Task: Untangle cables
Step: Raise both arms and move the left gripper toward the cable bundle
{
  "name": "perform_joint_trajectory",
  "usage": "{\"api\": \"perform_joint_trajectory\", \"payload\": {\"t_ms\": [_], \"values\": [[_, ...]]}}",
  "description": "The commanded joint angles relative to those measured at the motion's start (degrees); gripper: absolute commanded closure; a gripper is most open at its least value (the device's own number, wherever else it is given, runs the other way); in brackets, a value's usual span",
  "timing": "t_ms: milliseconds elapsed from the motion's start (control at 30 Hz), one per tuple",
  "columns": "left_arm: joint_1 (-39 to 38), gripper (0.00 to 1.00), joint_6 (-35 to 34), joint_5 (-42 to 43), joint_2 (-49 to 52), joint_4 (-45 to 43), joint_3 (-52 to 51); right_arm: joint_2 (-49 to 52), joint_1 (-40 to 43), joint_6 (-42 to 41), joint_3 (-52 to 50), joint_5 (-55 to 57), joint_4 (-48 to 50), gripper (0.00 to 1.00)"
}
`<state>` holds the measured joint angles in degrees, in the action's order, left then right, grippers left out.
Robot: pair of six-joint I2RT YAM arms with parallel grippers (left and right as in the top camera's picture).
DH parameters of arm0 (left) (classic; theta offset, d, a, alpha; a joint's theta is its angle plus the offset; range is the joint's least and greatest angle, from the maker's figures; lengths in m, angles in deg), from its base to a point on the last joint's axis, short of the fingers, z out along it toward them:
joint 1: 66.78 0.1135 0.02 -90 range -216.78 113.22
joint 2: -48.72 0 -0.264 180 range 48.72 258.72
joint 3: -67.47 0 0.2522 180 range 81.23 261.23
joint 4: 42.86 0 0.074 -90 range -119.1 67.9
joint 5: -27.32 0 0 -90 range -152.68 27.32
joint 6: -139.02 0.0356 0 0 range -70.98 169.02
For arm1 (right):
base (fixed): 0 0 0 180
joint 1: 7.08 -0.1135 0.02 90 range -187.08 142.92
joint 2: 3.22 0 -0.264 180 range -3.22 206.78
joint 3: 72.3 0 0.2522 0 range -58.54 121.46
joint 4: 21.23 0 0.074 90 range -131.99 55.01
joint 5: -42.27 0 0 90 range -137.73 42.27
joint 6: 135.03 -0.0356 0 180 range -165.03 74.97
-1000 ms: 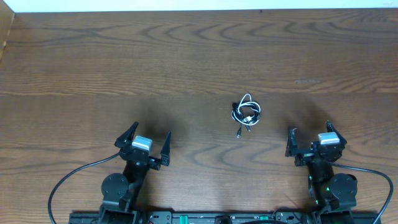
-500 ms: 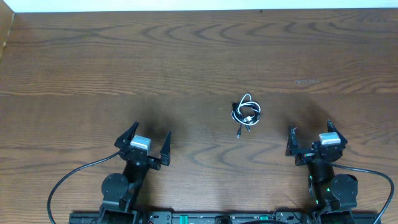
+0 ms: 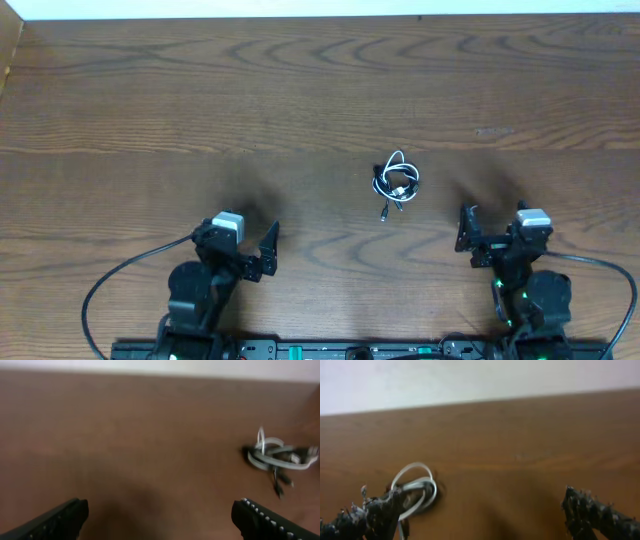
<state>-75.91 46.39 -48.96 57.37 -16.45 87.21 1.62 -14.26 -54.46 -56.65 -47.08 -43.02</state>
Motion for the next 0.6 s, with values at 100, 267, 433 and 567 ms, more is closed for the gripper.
{"api": "perform_joint_trajectory", "payload": {"t_ms": [100,267,433,567], "values": [[-0.17,0.04,-1.11,1.09,12.13,1.95,9.49,8.17,0.81,-2.54,7.80,-0.70,-8.37,0.01],[-0.22,0.04,-1.09,2.38,23.89,3.28,16.96,17.03,0.81,-2.51,13.79,-1.68,-12.28,0.01],[-0.22,0.04,-1.09,3.87,34.86,8.48,25.53,27.39,0.83,-2.40,20.41,-2.49,-15.56,0.01],[-0.22,0.04,-1.09,4.66,42.34,16.85,34.18,34.86,0.83,-1.99,25.33,-5.70,-16.92,0.01]]}}
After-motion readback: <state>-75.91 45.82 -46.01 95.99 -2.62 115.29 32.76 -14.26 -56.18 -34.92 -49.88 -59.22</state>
